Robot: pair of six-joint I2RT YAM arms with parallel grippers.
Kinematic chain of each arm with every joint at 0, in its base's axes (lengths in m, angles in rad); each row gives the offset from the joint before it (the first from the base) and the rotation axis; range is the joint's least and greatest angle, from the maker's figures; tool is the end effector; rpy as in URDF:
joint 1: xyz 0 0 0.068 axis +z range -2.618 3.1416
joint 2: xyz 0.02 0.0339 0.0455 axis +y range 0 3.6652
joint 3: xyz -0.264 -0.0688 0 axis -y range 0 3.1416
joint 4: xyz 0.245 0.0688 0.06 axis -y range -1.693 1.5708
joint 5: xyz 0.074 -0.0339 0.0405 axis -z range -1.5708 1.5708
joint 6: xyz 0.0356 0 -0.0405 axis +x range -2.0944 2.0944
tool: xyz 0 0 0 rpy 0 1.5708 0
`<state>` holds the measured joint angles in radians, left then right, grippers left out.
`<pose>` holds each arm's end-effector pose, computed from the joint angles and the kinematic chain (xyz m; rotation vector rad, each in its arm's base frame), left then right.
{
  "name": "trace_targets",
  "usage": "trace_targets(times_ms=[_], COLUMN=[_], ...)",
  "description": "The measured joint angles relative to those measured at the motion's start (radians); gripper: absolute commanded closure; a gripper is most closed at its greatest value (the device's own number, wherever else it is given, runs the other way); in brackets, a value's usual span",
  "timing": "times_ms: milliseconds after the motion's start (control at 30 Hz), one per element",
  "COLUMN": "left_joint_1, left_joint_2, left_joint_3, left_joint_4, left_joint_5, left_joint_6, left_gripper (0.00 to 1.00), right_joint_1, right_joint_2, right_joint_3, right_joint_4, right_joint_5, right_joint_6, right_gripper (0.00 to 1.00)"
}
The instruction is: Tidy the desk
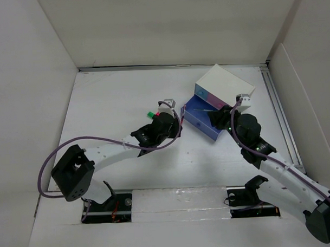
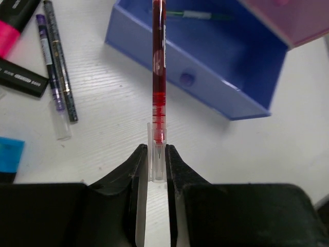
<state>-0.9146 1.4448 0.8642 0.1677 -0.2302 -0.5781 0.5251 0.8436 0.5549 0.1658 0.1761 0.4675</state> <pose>0.2042 -0.2518 0.2476 0.1899 2.0398 -0.7332 0.1802 0.0972 0.2851 0.0847 1.7251 0.5912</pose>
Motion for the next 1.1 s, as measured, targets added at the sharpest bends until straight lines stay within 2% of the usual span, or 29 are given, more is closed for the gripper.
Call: trace_targets(times_ms=[200,433,633,800,967,1100], left_joint_1=[0.000,0.006,0.024,0.028,0.028,0.028], left_joint_2=[-0.014,0.193,0.281,0.363,0.404,0.404], left_joint_3=[0.005,0.113,0.140,0.200,0.234,0.235], left_joint_4=[0.061,0.206,0.287,0.336,0.384,0.412], left_joint_5=[0.072,0.177,0.222,0.252,0.295,0.323], left_joint_6=[-0.074,-0.229,-0.322,-0.371,-0.397,-0.399], left_gripper=[1.00,1.00,0.99,0.83,0.58,0.56], right_joint_1=[0.000,0.000,0.000,0.000,0.000,0.000], right_joint_2=[-0.007,-0.037,-0.038,-0.038,-0.038,-0.038], right_joint_3=[0.000,0.000,0.000,0.000,0.000,0.000], right_joint_4=[0.000,0.002,0.001,0.001,0.001,0.001], right_joint_5=[0.000,0.015,0.017,0.017,0.017,0.019], right_joint_6=[0.000,0.001,0.000,0.001,0.001,0.001], right_gripper=[0.63,0.63,0.63,0.63,0.63,0.63])
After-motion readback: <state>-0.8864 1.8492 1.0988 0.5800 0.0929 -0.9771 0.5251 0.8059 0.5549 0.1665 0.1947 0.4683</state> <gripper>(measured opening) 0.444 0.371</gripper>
